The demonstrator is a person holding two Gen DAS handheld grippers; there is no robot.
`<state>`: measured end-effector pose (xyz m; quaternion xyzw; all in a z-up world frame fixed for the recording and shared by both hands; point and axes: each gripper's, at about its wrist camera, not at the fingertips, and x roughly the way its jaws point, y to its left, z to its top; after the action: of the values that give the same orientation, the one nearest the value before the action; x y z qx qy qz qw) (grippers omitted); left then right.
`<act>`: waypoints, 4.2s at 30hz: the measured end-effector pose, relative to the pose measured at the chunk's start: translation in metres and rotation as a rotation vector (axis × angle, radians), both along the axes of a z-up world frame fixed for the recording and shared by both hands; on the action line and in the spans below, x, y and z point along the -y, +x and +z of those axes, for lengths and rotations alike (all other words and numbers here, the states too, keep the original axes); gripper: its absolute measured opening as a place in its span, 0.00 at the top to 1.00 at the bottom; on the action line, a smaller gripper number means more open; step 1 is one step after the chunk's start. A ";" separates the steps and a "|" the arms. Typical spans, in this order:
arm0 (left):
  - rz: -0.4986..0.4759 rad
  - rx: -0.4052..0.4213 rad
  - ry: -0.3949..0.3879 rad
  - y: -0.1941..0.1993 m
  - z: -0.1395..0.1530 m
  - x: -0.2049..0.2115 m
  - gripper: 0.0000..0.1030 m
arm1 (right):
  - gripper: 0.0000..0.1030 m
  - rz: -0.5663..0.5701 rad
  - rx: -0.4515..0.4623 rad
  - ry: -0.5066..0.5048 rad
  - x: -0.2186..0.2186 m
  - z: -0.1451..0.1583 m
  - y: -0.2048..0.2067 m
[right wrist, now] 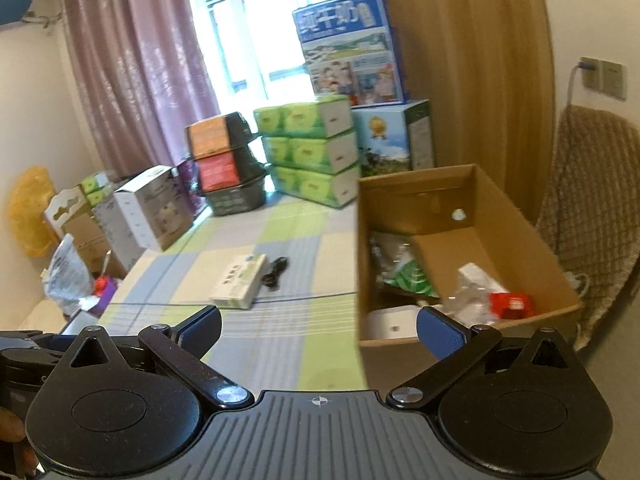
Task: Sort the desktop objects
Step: 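Move both tools back over the table toward the medicine box and cable, then grasp the white medicine box with the left gripper while the right gripper grasps the black cable, then lift the medicine box with the left gripper while the right gripper lifts the cable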
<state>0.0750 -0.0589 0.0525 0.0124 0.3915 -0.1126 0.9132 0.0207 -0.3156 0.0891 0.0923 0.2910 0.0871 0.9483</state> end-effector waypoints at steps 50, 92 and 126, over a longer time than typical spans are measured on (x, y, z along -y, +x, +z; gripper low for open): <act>-0.026 0.008 -0.036 0.190 -0.130 -0.045 0.02 | 0.27 0.048 -0.166 -0.033 -0.098 -0.153 0.245; 0.025 0.086 0.030 0.237 -0.154 -0.065 0.27 | 0.91 0.212 -0.082 -0.270 -0.149 -0.200 0.290; 0.108 0.007 0.005 0.124 -0.107 -0.070 0.35 | 0.92 0.182 -0.139 -0.178 -0.124 -0.148 0.168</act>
<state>0.1989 0.0115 -0.0541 -0.0060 0.3887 -0.0624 0.9192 0.1887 -0.1913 -0.0591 -0.0131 0.3696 0.1400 0.9185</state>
